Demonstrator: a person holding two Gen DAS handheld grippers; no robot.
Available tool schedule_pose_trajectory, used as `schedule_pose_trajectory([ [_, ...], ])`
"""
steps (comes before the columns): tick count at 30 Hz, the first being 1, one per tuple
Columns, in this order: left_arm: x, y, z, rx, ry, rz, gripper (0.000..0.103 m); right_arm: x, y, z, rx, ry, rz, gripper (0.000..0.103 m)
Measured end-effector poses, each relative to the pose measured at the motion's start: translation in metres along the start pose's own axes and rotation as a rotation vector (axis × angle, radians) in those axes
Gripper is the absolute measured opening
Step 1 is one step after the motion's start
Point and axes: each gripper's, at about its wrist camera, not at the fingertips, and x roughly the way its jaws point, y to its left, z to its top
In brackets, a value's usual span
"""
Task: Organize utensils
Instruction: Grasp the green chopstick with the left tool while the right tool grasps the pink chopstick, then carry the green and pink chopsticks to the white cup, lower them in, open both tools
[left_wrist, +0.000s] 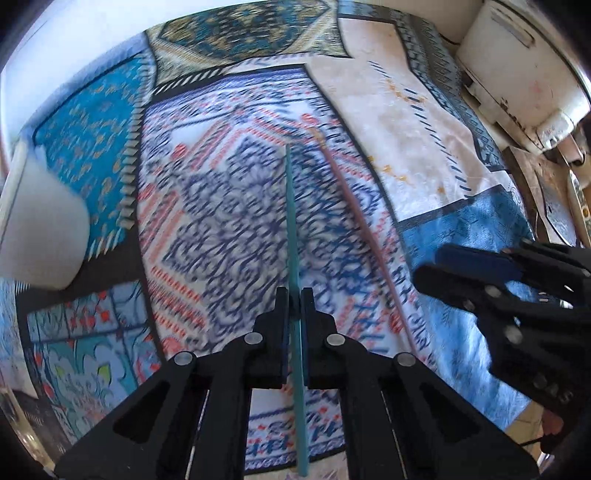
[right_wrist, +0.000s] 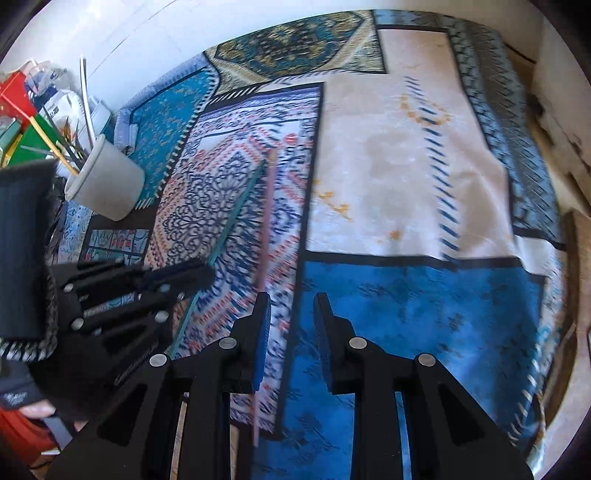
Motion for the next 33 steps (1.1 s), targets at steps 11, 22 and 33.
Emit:
schedule_pose_trajectory([
  [11,-0.036,0.027,-0.021,-0.089,-0.072,-0.014,0.003,0.023,0.029,0.021,-0.073,-0.006,-0.09,0.022],
  [22,-0.073,0.032,-0.021,-0.106,-0.163,-0.041,0.003,0.022,0.019,0.028,-0.018,0.022,-0.082,0.006],
  [33,-0.125,0.052,-0.031,-0.18,-0.291,-0.029,0.003,-0.047,0.052,0.024,-0.051,-0.176,-0.053,0.006],
])
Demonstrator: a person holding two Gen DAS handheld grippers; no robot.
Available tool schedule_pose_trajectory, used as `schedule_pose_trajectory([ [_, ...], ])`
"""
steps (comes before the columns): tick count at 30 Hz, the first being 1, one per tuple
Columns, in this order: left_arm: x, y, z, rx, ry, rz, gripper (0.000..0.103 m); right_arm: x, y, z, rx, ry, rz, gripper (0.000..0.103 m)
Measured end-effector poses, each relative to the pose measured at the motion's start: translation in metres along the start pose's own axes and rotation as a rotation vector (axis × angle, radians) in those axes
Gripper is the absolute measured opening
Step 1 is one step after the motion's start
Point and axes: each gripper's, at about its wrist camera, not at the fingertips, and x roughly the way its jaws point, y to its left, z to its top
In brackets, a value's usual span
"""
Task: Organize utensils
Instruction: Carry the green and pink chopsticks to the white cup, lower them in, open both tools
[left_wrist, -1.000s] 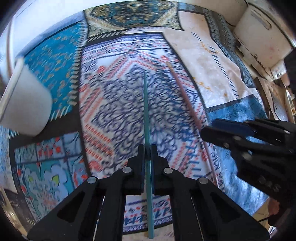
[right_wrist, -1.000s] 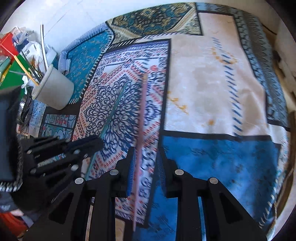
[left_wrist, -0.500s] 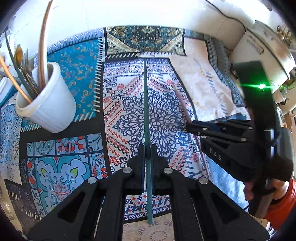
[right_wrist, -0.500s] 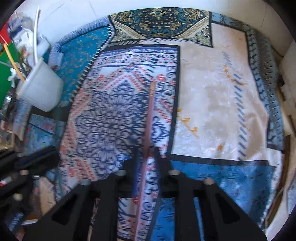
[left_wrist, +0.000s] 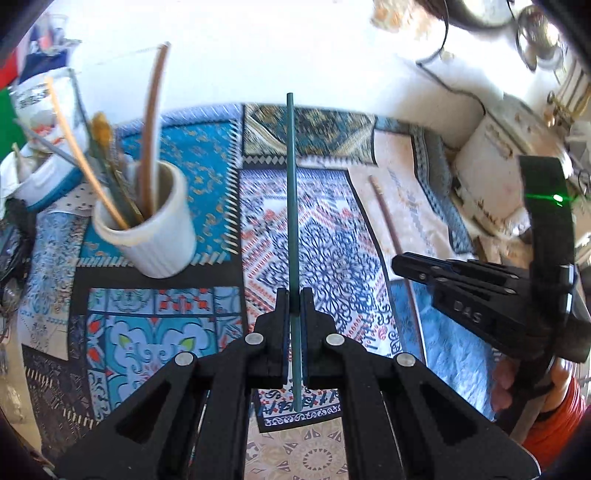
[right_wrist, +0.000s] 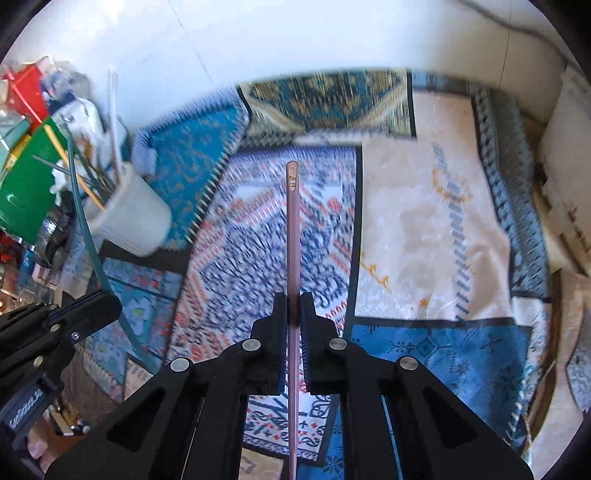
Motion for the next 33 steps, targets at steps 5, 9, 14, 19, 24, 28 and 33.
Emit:
schedule_pose_trajectory([
  [5,-0.029,0.013,0.006,-0.025,-0.068,0.016,0.003,-0.023,0.021,0.013,-0.019,-0.096,0.029,0.006],
  [9,-0.05,0.023,0.013,-0.045,-0.127,0.036,0.003,-0.036,0.038,0.029,-0.035,-0.162,0.061,0.006],
  [14,-0.079,0.039,0.024,-0.074,-0.202,0.072,0.003,-0.044,0.06,0.047,-0.079,-0.22,0.104,0.006],
  [19,-0.1,0.054,0.035,-0.107,-0.26,0.105,0.003,-0.051,0.086,0.064,-0.128,-0.269,0.153,0.006],
  [24,-0.115,0.069,0.047,-0.134,-0.315,0.149,0.003,-0.058,0.114,0.082,-0.186,-0.325,0.204,0.006],
  [28,-0.124,0.084,0.058,-0.157,-0.35,0.171,0.003,-0.058,0.134,0.097,-0.219,-0.356,0.253,0.006],
  [33,-0.131,0.097,0.069,-0.184,-0.379,0.201,0.003,-0.048,0.152,0.115,-0.241,-0.372,0.319,0.006],
])
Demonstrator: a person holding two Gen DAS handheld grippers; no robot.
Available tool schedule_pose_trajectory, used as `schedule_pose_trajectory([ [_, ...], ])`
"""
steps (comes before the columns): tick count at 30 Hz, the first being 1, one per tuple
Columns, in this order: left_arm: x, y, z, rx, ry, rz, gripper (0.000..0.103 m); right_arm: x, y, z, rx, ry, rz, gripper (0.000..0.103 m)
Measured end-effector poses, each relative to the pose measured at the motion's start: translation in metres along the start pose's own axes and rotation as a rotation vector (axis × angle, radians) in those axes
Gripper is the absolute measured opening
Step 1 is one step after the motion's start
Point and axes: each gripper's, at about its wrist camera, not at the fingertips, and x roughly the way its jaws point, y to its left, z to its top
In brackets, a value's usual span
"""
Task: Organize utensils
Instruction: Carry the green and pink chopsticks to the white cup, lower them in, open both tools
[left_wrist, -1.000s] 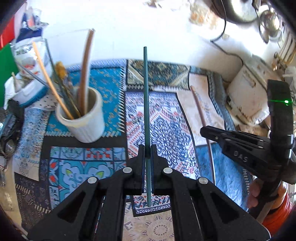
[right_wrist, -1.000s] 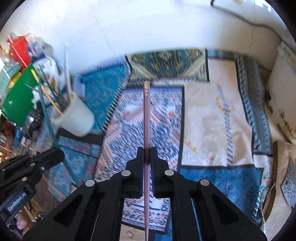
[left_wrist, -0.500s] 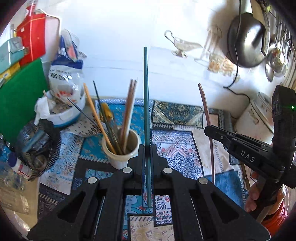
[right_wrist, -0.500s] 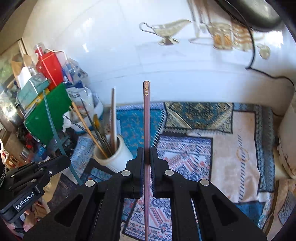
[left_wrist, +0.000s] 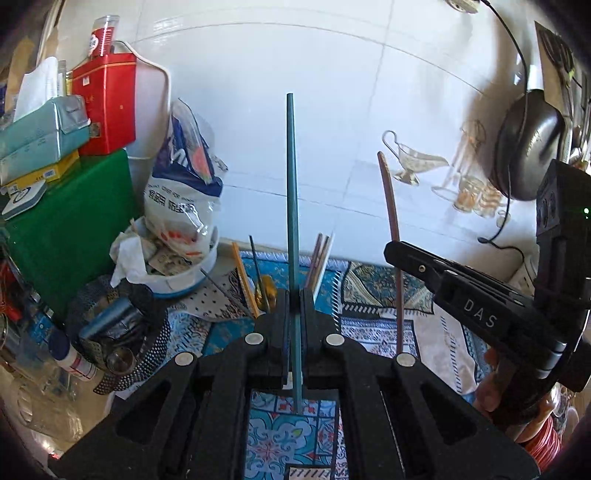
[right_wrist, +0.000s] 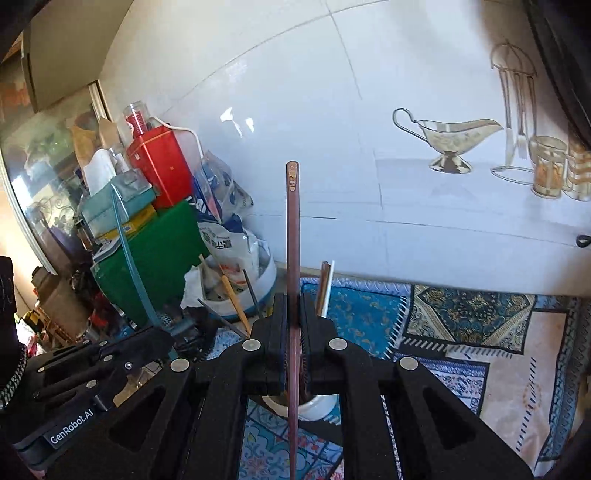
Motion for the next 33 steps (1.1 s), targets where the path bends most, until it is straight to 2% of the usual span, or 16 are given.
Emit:
schedule_pose_trajectory([
  [4,0.009,0.008,0.009,-0.02,-0.009,0.019,0.003,0.02,0.002,0.007,-0.006,-0.007,0.031,0.006],
  [15,0.055,0.026,0.016,-0.082,0.003,0.031,0.003,0.065,-0.007,0.005,-0.036,-0.06,0.037,0.006],
  [23,0.089,0.035,0.006,-0.112,0.043,0.058,0.003,0.088,-0.018,-0.01,-0.035,-0.084,0.041,0.006],
  [33,0.114,0.039,-0.015,-0.129,0.117,0.048,0.003,0.091,-0.02,-0.026,-0.097,-0.041,0.022,0.006],
])
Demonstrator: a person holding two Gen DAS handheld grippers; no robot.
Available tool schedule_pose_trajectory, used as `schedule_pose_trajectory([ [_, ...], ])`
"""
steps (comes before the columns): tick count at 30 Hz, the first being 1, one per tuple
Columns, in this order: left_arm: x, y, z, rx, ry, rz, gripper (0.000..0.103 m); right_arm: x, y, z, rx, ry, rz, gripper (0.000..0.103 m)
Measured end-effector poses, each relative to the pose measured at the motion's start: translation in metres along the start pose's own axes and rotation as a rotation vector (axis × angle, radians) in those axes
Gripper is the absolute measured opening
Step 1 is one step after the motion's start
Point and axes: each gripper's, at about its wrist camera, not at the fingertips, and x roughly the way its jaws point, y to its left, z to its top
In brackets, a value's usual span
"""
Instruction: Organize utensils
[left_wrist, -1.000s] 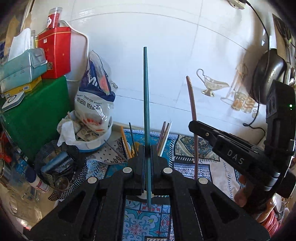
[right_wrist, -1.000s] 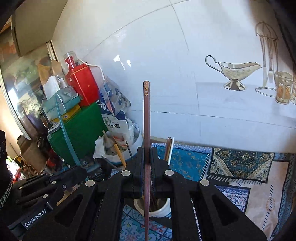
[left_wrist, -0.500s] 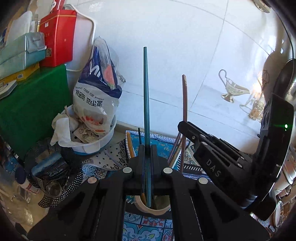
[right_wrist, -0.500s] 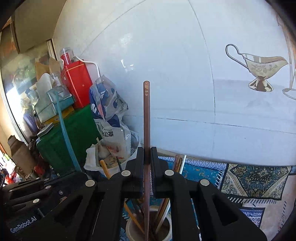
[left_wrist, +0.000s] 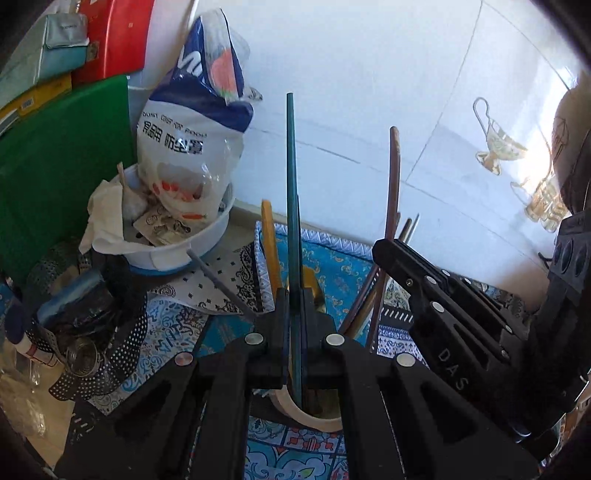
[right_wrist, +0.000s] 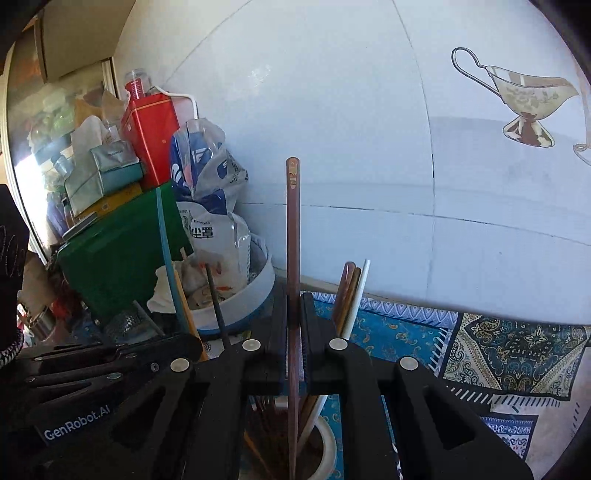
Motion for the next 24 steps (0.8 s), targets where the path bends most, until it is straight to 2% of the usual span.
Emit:
schedule_pose_trajectory([
  [7,-0.012,-0.009,-0.008,0.041,0.044,-0.006,0.004,-0.015,0.001,-0.008,-0.015,0.13,0.012,0.007],
  [12,-0.043,-0.019,-0.012,0.094,0.03,0.0,0.013,-0.046,0.007,-0.006,-0.022,0.161,-0.025,0.011],
  [15,-0.073,-0.022,-0.014,0.116,0.002,-0.012,0.016,-0.076,0.012,-0.001,-0.007,0.154,-0.049,0.016],
  [17,-0.097,-0.023,-0.015,0.13,-0.032,-0.023,0.021,-0.101,0.02,0.003,-0.004,0.138,-0.079,0.017],
  [19,-0.124,-0.024,-0.016,0.151,-0.073,-0.035,0.022,-0.126,0.029,0.008,-0.002,0.112,-0.104,0.017],
  [22,-0.17,-0.024,-0.02,0.19,-0.137,-0.061,0.024,-0.175,0.049,0.015,0.0,0.044,-0.144,0.017],
  [24,-0.207,-0.026,-0.026,0.228,-0.195,-0.081,0.028,-0.212,0.065,0.018,0.005,-0.022,-0.169,0.017],
])
